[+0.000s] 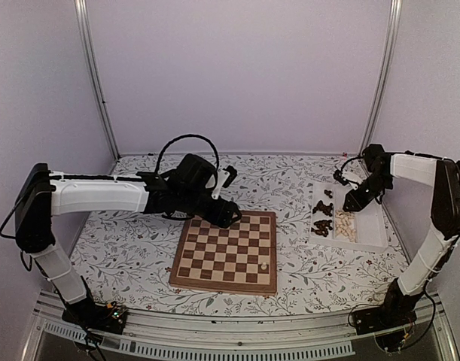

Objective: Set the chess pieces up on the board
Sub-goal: Pick up the chess piece from the storage box.

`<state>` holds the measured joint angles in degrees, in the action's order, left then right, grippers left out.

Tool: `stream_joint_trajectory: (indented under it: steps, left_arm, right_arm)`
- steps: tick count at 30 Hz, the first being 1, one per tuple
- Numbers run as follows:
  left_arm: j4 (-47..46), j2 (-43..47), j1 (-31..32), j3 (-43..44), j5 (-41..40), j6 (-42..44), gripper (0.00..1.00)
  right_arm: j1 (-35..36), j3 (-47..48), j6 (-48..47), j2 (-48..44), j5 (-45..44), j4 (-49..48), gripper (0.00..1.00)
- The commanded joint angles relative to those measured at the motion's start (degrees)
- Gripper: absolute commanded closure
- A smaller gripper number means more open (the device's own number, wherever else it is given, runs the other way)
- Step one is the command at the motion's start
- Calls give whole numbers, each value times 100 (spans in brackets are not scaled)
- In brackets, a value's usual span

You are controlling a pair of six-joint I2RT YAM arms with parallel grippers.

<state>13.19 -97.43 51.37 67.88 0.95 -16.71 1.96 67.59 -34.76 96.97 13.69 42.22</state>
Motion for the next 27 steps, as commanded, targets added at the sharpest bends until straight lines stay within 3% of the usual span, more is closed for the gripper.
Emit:
stream_joint_trajectory:
  steps: [1,16,27]
  left_arm:
    - [-35,-18,100,130,44,89,25]
    - [-19,3,118,69,54,107,24]
    - [-25,-5,118,-2,65,93,24]
  right_arm:
    - [19,-351,-498,-167,-429,307,76]
    - [119,-65,-1519,-130,-610,1210,78]
    - [423,123,-1977,245,-1236,1286,77]
